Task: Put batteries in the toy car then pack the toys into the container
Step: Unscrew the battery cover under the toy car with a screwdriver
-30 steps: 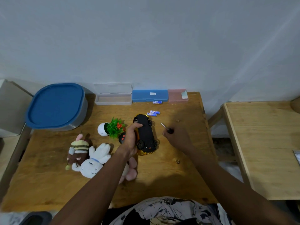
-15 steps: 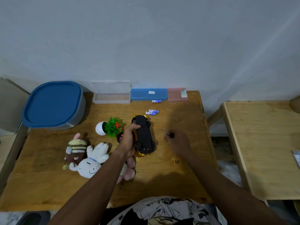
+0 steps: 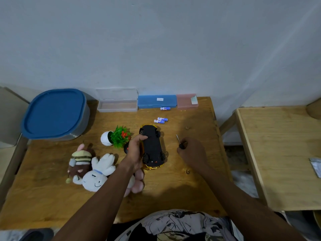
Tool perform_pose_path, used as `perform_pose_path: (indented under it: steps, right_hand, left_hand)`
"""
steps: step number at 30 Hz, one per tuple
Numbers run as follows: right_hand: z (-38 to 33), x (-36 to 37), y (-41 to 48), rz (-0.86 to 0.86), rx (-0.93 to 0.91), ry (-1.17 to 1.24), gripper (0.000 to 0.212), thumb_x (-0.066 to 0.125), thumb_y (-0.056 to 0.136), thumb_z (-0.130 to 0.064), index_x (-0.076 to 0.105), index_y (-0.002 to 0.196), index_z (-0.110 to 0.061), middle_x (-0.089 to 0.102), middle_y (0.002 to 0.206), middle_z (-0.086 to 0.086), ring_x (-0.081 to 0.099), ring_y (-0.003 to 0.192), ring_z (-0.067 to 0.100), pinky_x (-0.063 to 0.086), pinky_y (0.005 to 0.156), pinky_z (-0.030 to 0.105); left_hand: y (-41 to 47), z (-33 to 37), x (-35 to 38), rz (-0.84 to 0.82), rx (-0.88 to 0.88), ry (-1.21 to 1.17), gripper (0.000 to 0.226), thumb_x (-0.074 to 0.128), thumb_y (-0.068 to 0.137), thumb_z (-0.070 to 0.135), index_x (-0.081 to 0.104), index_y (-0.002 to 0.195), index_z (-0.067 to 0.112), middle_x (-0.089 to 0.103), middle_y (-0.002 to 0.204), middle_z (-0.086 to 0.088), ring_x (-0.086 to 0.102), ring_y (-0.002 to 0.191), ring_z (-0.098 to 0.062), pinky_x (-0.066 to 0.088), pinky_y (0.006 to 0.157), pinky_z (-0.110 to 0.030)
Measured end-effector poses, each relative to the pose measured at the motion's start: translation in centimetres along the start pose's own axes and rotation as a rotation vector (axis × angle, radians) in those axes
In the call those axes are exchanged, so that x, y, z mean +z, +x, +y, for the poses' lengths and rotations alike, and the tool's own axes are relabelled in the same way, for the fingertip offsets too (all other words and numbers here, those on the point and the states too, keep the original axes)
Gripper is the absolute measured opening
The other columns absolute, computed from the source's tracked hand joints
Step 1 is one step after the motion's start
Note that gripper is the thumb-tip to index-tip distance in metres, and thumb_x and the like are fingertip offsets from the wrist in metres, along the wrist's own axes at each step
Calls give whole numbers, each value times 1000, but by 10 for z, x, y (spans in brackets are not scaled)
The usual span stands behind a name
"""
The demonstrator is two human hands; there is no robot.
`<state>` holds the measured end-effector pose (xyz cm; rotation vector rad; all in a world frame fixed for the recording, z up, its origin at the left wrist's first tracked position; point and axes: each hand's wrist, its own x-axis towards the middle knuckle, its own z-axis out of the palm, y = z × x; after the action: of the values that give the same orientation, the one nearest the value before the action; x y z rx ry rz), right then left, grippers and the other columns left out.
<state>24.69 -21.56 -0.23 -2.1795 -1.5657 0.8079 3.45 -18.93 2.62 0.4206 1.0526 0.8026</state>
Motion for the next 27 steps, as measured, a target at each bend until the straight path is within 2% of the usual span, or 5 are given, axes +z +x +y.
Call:
perform_pose_path:
  steps: [5,8,13,17,27]
  right_hand:
    - [2,-3,2,-32,8,29,21,73,81,-33,70,99,-24,68,89,-7,64,81,11,58,73,35]
    - [2,-7,0,-9,-4,-15,33,68,83,-40,66,113,-26,66,103,-7,62,92,12,54,77,34]
    - [-27,-18,-7,142,-281,125,31,72,82,-35,66,112,-29,61,106,-9,58,92,10,51,75,28]
    - [-59,-27,-15,-17,-539,144,43,76,79,-39,65,119,-30,51,105,-9,52,92,9,49,78,26]
    - [-74,-34,-8,-190,-600,14,67,87,64,-43,62,126,-33,46,114,-8,45,109,13,43,93,31]
  left_hand:
    - [-2,-1,0,-51,-38,-29,52,30,90,26,77,95,4,69,86,-14,66,70,-29,57,63,-34]
    - [-6,1,1,-38,-29,-47,54,44,77,33,68,112,-2,66,96,-19,64,80,-34,54,71,-38]
    - [-7,1,3,-34,-33,-34,60,55,63,36,73,108,2,67,100,-19,64,82,-35,51,76,-37]
    - [-6,3,6,-10,-28,6,59,49,70,36,69,113,1,65,96,-19,62,81,-34,49,74,-37]
    - [-7,13,9,-11,37,102,49,47,76,33,67,109,3,63,92,-17,61,85,-32,47,72,-38]
